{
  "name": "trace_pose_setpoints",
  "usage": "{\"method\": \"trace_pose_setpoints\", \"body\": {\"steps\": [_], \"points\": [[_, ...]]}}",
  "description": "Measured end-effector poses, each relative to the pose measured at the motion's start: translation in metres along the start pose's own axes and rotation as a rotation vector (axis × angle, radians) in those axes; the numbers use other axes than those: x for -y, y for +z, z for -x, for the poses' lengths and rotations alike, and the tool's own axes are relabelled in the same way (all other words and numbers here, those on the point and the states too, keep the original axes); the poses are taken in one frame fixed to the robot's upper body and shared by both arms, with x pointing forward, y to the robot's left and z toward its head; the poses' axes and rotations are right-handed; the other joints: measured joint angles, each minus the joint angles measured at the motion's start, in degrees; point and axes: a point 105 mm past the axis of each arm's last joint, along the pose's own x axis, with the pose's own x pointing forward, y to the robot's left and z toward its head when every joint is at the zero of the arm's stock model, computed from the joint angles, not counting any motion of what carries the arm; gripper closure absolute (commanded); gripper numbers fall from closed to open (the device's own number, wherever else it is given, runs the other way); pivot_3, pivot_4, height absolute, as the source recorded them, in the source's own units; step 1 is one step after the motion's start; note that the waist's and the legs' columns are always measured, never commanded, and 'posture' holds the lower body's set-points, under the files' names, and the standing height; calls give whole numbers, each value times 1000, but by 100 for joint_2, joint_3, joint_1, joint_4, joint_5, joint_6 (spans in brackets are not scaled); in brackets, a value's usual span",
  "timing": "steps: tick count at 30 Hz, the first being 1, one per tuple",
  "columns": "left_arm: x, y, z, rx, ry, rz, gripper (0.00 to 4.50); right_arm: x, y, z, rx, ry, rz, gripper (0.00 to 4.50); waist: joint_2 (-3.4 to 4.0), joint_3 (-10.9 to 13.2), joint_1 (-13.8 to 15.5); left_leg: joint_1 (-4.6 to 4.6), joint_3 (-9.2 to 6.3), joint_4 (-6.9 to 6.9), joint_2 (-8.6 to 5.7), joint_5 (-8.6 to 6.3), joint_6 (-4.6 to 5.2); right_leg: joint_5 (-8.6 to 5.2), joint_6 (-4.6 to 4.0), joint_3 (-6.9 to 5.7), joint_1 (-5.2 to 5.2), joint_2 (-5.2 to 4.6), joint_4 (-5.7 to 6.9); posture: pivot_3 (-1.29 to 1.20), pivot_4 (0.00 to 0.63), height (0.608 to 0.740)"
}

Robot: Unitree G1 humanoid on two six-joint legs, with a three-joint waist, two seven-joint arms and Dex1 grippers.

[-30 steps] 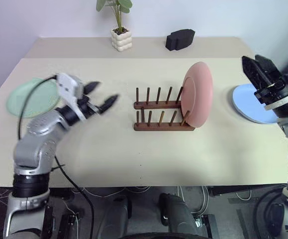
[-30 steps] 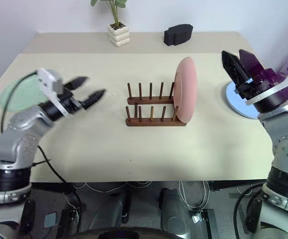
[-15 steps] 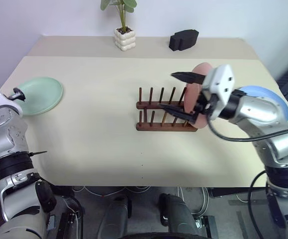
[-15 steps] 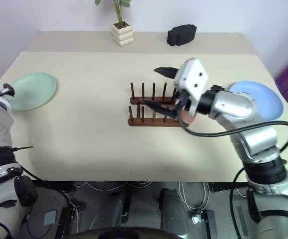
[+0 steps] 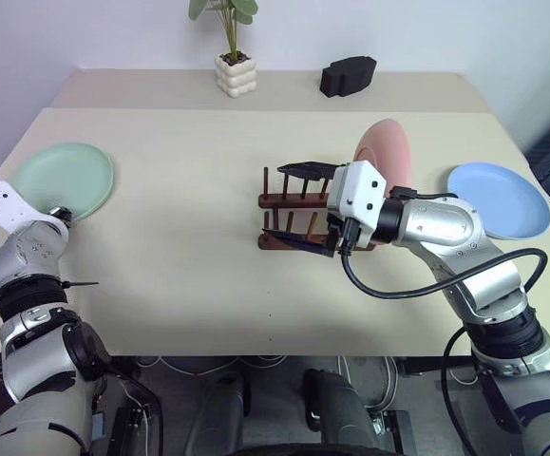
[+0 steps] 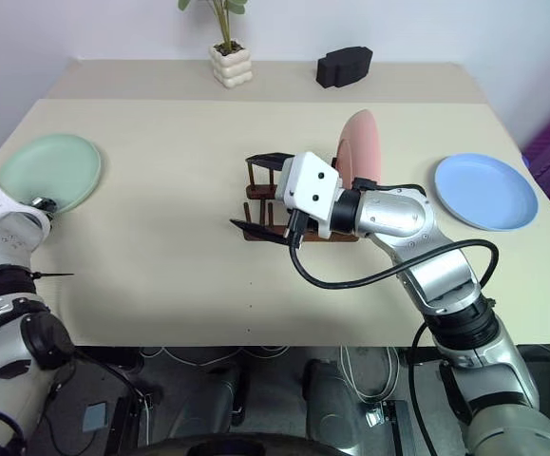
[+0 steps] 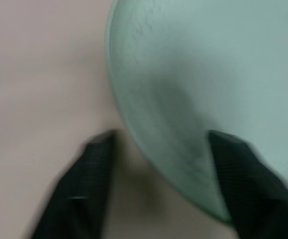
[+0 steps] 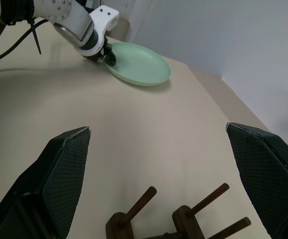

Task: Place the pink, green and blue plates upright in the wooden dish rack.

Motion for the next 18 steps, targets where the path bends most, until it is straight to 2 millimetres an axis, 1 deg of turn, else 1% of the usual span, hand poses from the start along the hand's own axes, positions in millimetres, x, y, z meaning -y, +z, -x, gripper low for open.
{"method": "trace_pose_setpoints", "body": {"steps": [3, 4, 6, 8, 10, 11, 13, 15, 16, 17, 18], "points": [[3, 3, 0, 16, -10, 14, 4367, -2, -4, 1, -11, -5, -11, 14, 0, 0, 1, 0, 1, 0, 0, 0, -1, 0, 0, 0, 0, 0, 0, 0, 150, 739], [6, 6, 1, 27, -22, 24, 4442, -2, -5, 1, -13, -6, -14, 14, 0, 0, 4, 0, 1, 1, 0, 0, -1, 0, 0, 0, 0, 0, 1, 0, 150, 739], [10, 12, 3, 50, -34, 31, 4442, -2, -5, 0, -13, -13, -11, 14, 0, -1, 2, 1, 2, 0, 0, 1, -2, 1, -1, 2, 0, -1, 1, 0, 150, 739], [19, 13, 5, 70, -73, 41, 4442, -1, -6, 1, -20, -18, -5, 14, 0, -1, 11, 0, 1, 0, 0, 2, -3, 1, -1, 1, 0, -1, 1, 0, 150, 739], [38, 14, 11, 124, -155, 22, 4442, 0, -7, 1, -31, -24, 7, 14, -1, -1, 37, -2, 1, 1, -1, 4, -7, 1, -1, 0, 1, -2, 0, 0, 150, 739], [52, 17, 17, 164, -214, -4, 4442, 1, -8, 1, -38, -29, 19, 14, -2, -1, 47, -3, 2, 2, -2, 4, -8, 2, -2, 1, 1, -2, -3, 0, 150, 739], [72, 24, 29, 227, -296, -52, 4442, 1, -8, 1, -46, -35, 34, 14, -2, -1, 50, -3, 3, 1, -2, 4, -8, 3, -2, 2, 0, -2, -4, 0, 150, 739], [103, 36, 53, 358, -426, -178, 4442, 4, -12, 0, -62, -49, 56, 14, -3, 0, 39, -4, 3, 0, -1, 5, -8, 3, -3, 2, 0, -2, -4, 0, 150, 739], [122, 42, 70, 434, -503, -246, 4442, 6, -15, -3, -75, -56, 69, 14, -3, 0, 35, -3, 3, 0, -1, 6, -10, 4, -4, 2, 0, -2, -4, 0, 150, 739], [136, 47, 83, 489, -558, -293, 4442, 7, -16, -5, -81, -64, 89, 14, -3, 0, 29, -3, 4, 0, -2, 6, -11, 5, -5, 3, 0, -2, -4, 0, 150, 739], [154, 50, 102, 561, -635, -352, 4442, 10, -17, -10, -89, -77, 128, 14, -2, 0, 16, -3, 7, -1, -2, 6, -11, 5, -6, 5, 0, -2, -4, 0, 150, 739]]}}
